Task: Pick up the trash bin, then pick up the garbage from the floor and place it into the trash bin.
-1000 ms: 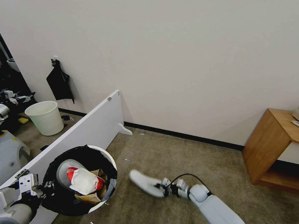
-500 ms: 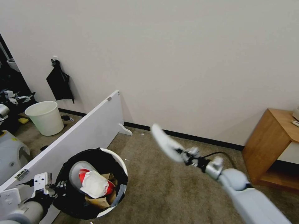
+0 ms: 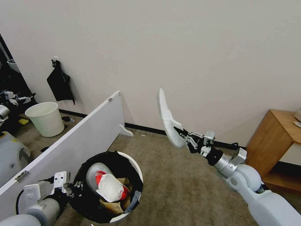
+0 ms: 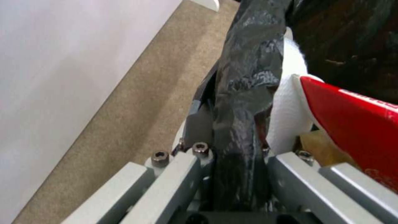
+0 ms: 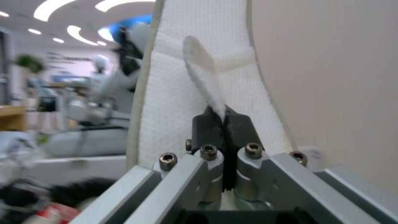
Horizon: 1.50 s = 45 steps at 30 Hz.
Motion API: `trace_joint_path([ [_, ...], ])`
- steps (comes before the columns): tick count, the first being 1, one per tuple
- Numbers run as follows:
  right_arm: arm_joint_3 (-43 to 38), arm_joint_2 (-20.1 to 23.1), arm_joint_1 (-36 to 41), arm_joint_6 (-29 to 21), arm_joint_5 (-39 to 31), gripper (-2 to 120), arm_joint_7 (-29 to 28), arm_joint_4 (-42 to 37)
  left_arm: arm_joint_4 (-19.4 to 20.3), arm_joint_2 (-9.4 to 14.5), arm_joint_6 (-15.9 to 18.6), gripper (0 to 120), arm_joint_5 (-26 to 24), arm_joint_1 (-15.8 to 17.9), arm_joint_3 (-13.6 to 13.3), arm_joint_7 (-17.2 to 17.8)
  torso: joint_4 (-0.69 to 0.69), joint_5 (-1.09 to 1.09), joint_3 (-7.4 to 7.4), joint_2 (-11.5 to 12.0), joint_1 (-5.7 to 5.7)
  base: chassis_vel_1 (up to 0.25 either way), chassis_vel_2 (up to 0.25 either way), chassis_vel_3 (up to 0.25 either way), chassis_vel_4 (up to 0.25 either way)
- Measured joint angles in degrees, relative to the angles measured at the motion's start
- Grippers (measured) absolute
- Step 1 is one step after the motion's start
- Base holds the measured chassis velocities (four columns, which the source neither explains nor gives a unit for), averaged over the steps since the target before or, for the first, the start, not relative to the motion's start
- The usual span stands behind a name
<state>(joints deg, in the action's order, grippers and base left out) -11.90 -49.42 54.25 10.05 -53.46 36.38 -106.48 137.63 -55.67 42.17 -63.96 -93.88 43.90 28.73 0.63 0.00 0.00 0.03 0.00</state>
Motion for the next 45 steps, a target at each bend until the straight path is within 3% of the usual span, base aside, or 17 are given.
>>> trace_joint_path([
  [10,8.8,1.7,-6.9,-1.2,-5.2,0,2.2,-3.6,-0.2,0.5,0.0,2,0.1,0.2,-0.8,0.0,0.01,-0.01,0.00,0.0,0.00,0.000,0.000,0.000,0.000],
  [19,24.4,-2.4,-18.6,-1.6,-7.7,0,1.4,-2.2,0.0,-0.2,0.0,2,0.6,-0.3,0.3,0.0,0.01,-0.01,0.00,0.0,0.00,0.000,0.000,0.000,0.000],
  [31,33.2,-4.2,-20.1,-1.4,-7.6,0,0.8,-0.3,0.6,-0.4,0.0,2,0.4,-0.4,0.8,0.0,0.02,-0.01,0.00,0.0,0.00,0.000,0.000,0.000,0.000],
  [45,36.5,-4.3,-18.0,-1.0,-5.5,0,1.3,1.7,1.2,-0.5,0.0,2,0.3,-0.6,0.8,0.1,0.01,0.00,0.00,0.0,0.00,0.000,0.000,0.000,0.000],
])
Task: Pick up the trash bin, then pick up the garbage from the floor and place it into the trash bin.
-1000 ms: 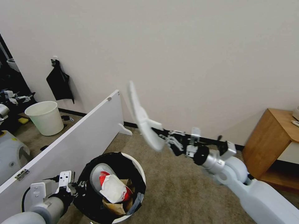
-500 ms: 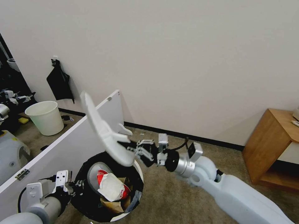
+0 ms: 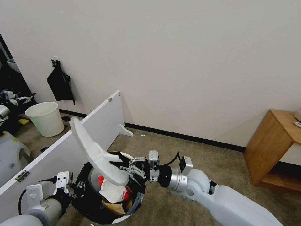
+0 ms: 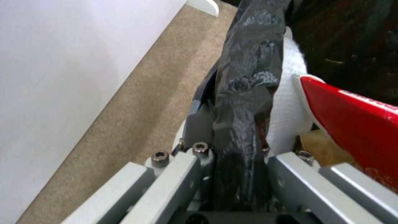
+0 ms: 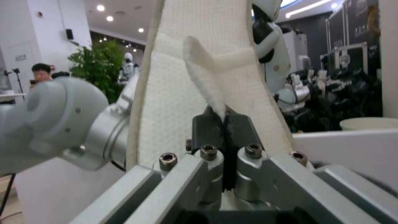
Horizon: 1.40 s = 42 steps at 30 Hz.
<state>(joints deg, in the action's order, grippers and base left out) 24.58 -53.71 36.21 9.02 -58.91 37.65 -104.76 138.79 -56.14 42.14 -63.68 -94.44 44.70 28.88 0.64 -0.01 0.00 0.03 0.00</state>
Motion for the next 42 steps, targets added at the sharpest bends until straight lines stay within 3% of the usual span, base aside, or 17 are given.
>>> trace_joint_path([
  [42,0.4,-0.5,3.2,1.2,4.2,0,1.1,8.0,2.6,0.3,0.0,2,-1.1,-2.2,0.8,1.6,0.00,0.00,0.00,0.0,0.00,0.000,0.000,0.000,0.000],
])
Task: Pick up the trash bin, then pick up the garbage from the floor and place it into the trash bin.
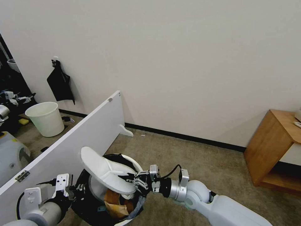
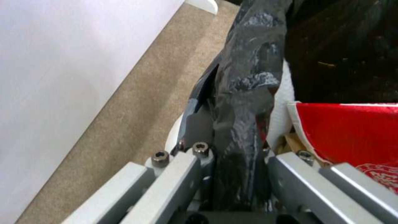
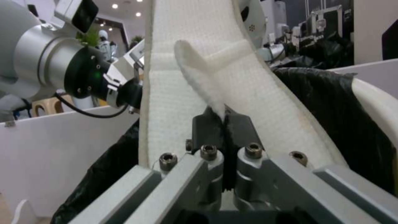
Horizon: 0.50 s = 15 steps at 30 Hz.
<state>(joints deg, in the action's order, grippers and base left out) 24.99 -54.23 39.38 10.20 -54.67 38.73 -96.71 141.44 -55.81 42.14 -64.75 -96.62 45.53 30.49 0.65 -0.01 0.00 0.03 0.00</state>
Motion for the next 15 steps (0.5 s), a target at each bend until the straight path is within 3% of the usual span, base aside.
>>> trace_joint_path([
  [15,0.1,0.1,-0.8,0.0,-0.1,0,0.2,-1.8,-0.2,0.1,0.0,2,-0.1,0.1,0.0,0.3,0.00,0.00,0.00,0.0,0.00,0.000,0.000,0.000,0.000],
])
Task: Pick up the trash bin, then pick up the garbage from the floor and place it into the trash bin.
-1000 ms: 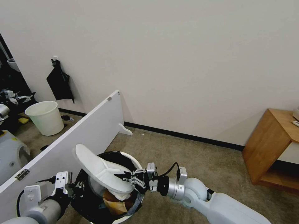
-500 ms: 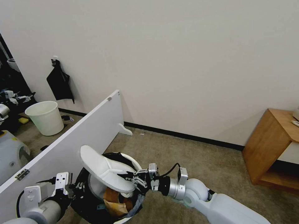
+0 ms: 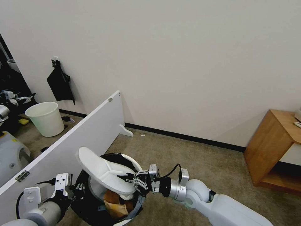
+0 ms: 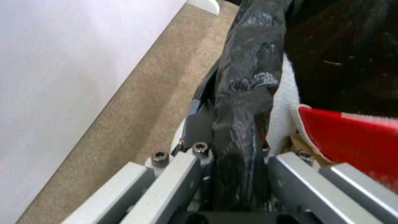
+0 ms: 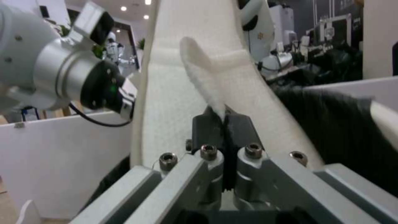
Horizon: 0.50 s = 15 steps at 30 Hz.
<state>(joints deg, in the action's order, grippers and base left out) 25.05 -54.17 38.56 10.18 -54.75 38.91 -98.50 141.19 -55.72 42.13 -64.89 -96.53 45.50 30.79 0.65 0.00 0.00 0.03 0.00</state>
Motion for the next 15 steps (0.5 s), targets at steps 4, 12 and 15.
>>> trace_joint_path([
  [4,-0.1,0.1,-0.3,-0.2,-0.4,0,-0.1,-0.7,0.0,0.0,0.0,2,0.0,0.0,-0.3,0.1,0.00,0.00,0.00,0.0,0.00,0.000,0.000,0.000,0.000],
  [12,0.3,0.3,0.0,-0.3,0.1,0,-0.1,0.0,0.3,0.0,0.0,2,-0.1,0.2,-0.3,0.2,0.00,0.00,0.00,0.0,0.00,0.000,0.000,0.000,0.000],
  [15,0.3,0.3,0.1,-0.3,0.5,0,-0.2,0.5,0.4,0.0,0.0,2,-0.2,0.1,-0.3,0.3,0.00,0.00,0.00,0.0,0.00,0.000,0.000,0.000,0.000],
])
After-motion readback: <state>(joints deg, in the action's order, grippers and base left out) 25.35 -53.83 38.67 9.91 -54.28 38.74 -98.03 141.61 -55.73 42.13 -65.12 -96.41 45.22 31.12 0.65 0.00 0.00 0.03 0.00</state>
